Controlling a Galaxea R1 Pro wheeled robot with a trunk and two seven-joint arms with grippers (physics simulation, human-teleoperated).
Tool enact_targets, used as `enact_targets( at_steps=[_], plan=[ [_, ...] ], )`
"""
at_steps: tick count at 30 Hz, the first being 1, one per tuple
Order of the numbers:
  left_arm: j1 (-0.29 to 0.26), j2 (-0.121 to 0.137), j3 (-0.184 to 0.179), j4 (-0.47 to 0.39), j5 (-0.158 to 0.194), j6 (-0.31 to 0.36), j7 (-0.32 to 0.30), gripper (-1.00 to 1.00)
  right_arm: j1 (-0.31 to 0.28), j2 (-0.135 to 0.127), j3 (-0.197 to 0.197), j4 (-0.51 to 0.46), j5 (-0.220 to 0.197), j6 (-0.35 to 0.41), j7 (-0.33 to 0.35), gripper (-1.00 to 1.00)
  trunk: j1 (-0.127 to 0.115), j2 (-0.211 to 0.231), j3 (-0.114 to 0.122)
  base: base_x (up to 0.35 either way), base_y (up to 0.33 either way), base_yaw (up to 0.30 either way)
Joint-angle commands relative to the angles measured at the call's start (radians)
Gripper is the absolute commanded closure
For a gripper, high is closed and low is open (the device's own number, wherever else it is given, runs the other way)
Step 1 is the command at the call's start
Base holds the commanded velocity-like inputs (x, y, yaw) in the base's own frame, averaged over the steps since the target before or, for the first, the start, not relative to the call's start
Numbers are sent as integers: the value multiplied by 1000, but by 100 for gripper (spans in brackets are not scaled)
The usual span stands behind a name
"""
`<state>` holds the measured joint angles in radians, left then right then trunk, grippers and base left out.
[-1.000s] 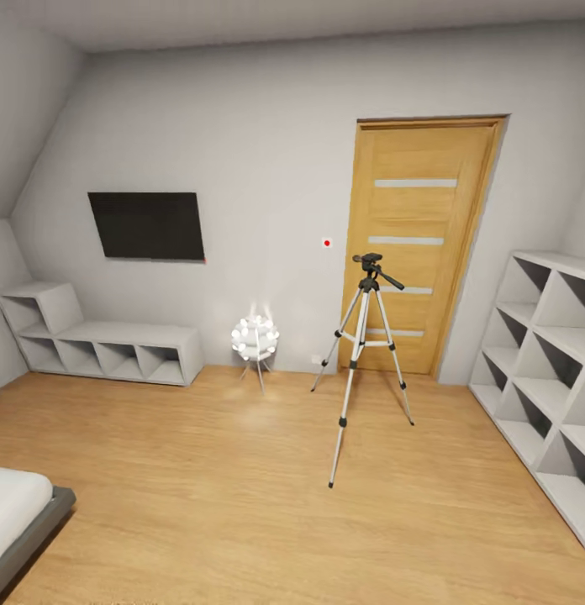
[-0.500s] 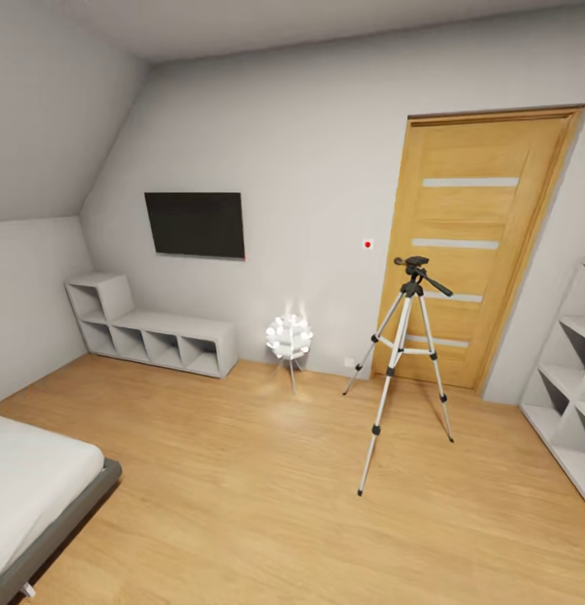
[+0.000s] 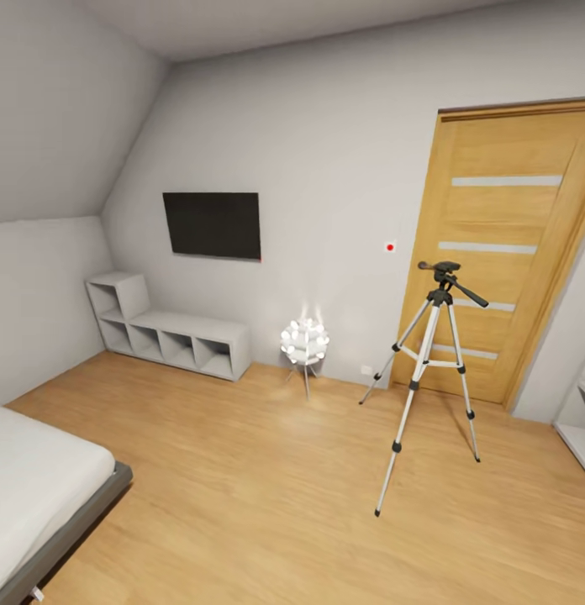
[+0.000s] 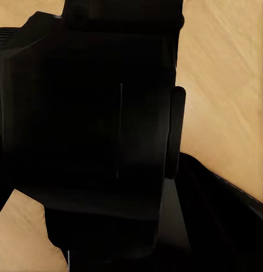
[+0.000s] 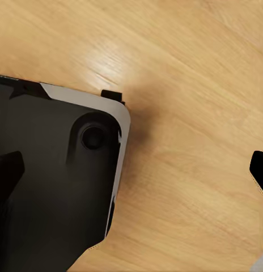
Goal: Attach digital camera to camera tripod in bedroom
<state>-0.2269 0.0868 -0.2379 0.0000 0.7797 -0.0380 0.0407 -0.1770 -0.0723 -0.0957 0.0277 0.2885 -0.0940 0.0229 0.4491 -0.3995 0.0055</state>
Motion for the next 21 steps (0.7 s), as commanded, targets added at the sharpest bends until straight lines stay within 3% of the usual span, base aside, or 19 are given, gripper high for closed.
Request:
enact_targets(
  at_steps=[1,21],
  plan=[
    [0,0,-9,0,4,0,2,100,-1,-1,-9,3,8,-5,1,-100,1,-1,0,314,0,9],
    [0,-9,-9,-2,4,35,1,100,-1,0,-9,3,7,-6,-1,-100,1,-1,0,328,0,1]
  ],
)
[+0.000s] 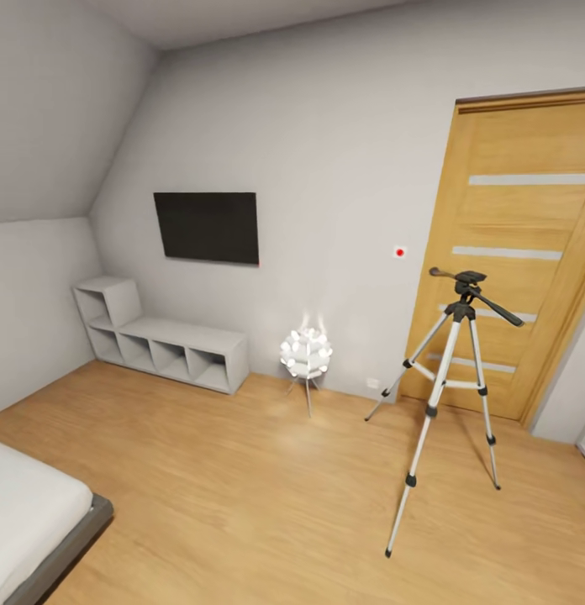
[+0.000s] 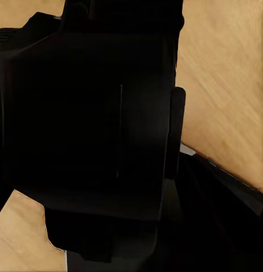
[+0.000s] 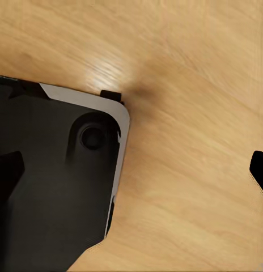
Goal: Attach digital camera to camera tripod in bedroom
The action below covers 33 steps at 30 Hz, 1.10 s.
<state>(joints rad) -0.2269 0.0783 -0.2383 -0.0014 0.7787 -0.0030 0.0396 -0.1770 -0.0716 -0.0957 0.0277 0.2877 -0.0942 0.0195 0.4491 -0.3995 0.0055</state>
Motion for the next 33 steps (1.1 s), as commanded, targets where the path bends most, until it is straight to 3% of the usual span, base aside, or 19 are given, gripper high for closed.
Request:
enact_targets(
  at_steps=[1,33],
  plan=[
    [0,0,-9,0,5,0,2,100,-1,-3,-8,3,11,-7,10,-100,1,-1,0,332,0,0],
    [0,0,-9,0,5,-2,2,100,-1,-3,-9,3,8,-7,4,-100,1,-1,0,332,0,0]
  ],
)
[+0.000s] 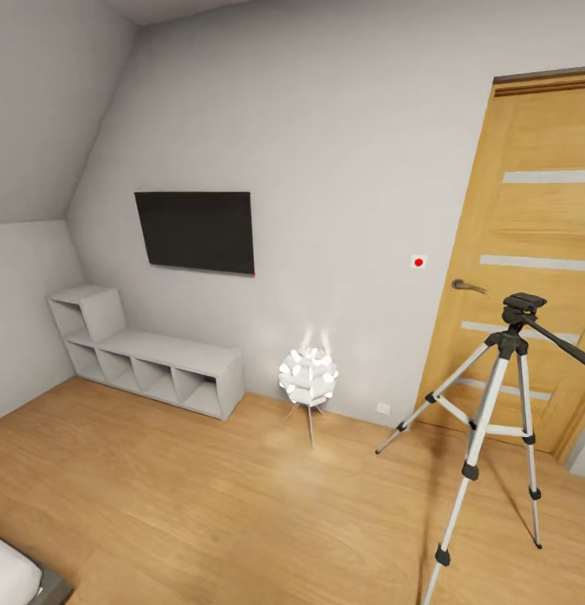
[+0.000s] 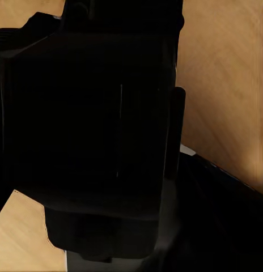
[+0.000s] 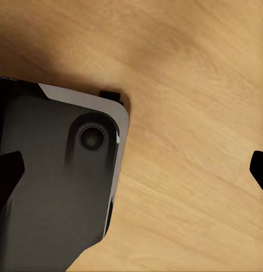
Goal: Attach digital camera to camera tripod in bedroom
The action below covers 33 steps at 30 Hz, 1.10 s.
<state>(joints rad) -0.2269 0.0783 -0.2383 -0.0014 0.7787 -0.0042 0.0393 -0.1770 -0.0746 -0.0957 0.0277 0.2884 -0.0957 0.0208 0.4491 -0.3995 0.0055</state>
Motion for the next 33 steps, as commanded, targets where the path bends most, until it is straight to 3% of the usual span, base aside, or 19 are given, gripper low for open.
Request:
enact_targets(
  at_steps=[1,20,33],
  plan=[
    [0,0,-9,0,5,0,2,100,-1,-1,-9,3,8,-6,2,-100,1,-1,0,332,0,0],
    [0,0,-9,0,4,0,2,100,-1,2,-8,3,8,-6,1,-100,1,-1,0,332,2,0],
    [0,0,-9,0,4,0,2,100,-1,4,-9,3,6,-7,1,-100,1,-1,0,328,131,-61]
  ],
)
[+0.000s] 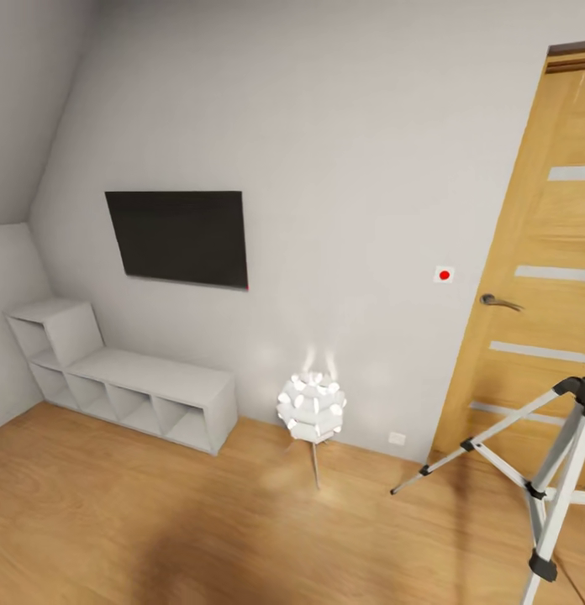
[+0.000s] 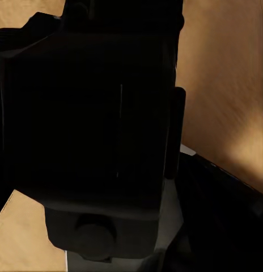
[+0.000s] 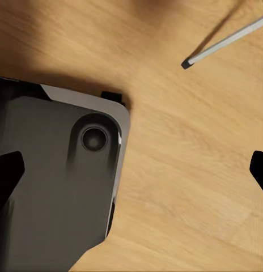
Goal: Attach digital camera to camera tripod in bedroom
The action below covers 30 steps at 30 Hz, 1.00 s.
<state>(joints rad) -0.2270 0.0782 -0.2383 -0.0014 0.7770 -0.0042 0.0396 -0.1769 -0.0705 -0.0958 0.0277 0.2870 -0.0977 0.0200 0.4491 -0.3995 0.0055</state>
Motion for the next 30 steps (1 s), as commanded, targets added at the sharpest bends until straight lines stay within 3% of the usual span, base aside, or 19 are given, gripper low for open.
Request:
enact_targets(
  at_steps=[1,23,30],
  plan=[
    [0,0,-9,0,5,0,2,100,-1,0,-9,3,8,-5,2,-100,1,-1,0,311,200,-222],
    [0,-4,-9,0,3,-10,2,100,-1,0,-11,3,3,-5,2,-100,1,-1,0,292,232,-245],
    [0,-5,-9,0,2,-15,2,100,-1,0,-12,3,2,-4,2,-100,1,-1,0,92,87,-266]
  ],
)
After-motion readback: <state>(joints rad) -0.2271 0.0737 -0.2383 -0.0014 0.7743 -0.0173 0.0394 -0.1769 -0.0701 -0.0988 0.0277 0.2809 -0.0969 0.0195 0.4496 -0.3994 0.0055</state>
